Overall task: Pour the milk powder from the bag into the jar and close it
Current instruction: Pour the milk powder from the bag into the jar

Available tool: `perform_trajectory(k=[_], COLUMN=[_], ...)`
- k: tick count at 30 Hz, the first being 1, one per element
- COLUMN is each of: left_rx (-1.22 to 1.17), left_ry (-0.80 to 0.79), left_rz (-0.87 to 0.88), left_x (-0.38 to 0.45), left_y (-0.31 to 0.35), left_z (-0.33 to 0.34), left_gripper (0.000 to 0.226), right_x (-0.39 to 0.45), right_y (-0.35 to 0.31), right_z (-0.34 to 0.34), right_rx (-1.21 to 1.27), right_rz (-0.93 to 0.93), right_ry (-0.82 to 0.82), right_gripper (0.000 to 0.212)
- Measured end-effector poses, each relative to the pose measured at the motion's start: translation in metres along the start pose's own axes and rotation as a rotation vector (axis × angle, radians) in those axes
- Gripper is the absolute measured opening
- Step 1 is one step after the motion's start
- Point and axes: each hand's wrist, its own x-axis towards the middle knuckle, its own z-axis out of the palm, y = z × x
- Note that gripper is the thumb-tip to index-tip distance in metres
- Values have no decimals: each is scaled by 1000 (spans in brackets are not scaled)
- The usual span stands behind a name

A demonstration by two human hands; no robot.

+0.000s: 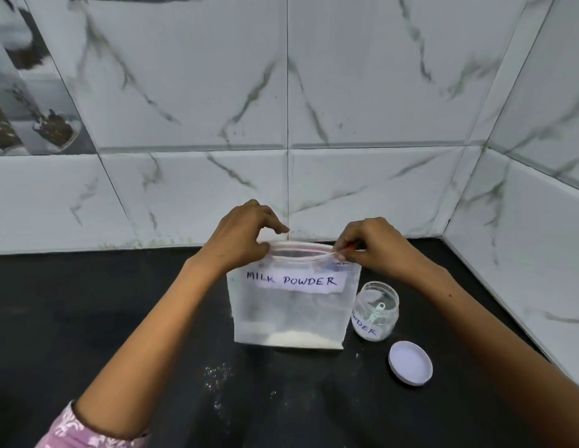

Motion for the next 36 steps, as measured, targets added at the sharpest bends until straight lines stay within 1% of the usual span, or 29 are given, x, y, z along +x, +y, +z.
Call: perform_trajectory(k=[2,4,5,7,9,10,13,17,20,22,24,27,28,31,33,34,36], left_rx=[-37,-97,-124,-123,-52,-17,4,-28,-99,-84,-72,-80,-84,-80,-74,-72,-62], left_ry=[-19,35,63,76,85,106,174,201,224,239,242,242,243,245,256,261,264], left_rz=[46,90,110,146,156,150,122,83,53,40,22,-13,-24,-28,-32,-35,-39], left_x=[-3,-7,-9,-12,-12,-11,-7,-2,2,3,3,2,2,3,4,4,6], left_y=[1,10,17,33,47,53,65,69,68,70,72,73,73,76,78,78,77], left_z=[2,8,13,24,36,41,51,55,53,52,53,58,59,64,66,67,68], left_gripper=[30,12,10,19,28,28,18,13,11,11,11,12,13,12,12,12,12], right_x=[-2,-4,-5,-7,-9,-10,-12,-15,-15,-17,-22,-39,-46,-66,-74,-76,-80], right_y=[0,0,0,1,3,3,5,12,16,17,21,33,37,50,59,64,76], right_z=[3,6,8,11,12,13,15,12,9,11,16,23,26,41,51,55,66], right_rx=[-38,-32,-25,-29,-38,-38,-16,-14,34,71,148,388,424,351,322,287,103], right_rz=[23,33,30,17,14,18,24,27,20,11,0,62,81,126,169,201,279], right_ry=[-39,-24,-5,31,45,50,68,61,139,179,192,251,281,376,434,436,360], right_gripper=[11,11,11,13,13,13,10,7,7,11,18,27,29,33,31,26,17])
